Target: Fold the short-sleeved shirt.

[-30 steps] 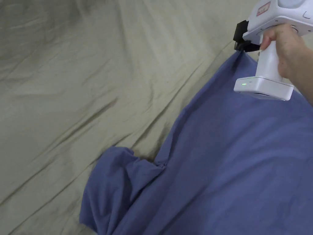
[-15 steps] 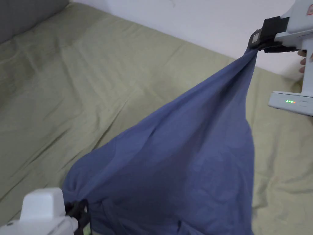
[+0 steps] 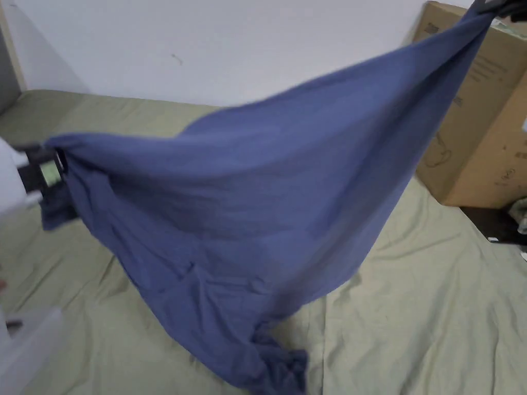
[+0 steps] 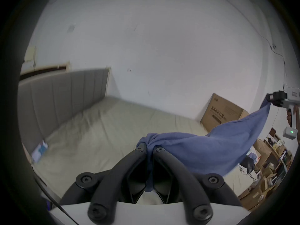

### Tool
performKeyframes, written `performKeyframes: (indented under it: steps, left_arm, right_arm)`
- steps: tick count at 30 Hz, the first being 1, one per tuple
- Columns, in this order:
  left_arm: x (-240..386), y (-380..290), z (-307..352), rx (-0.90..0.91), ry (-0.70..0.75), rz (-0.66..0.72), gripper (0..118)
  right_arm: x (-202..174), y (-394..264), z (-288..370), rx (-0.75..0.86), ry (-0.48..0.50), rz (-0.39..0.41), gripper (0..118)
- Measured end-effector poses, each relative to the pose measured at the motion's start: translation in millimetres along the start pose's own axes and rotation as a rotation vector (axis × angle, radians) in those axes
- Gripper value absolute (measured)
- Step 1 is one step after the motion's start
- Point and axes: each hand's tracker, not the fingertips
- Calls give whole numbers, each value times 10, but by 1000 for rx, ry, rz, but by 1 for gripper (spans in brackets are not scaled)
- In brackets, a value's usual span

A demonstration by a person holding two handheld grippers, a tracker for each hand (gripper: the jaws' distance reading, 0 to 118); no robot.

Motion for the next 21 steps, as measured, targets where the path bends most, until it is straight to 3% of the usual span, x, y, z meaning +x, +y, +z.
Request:
performKeyframes:
  steps: [9, 21]
  left_arm:
    - [214, 1294, 9, 91, -54, -16, 2]
    - [742, 2685, -821, 110, 120, -103, 2]
  right_arm:
    - [169, 233, 493, 74, -57, -48, 3]
    - [-260, 998, -297, 143, -220, -13, 3]
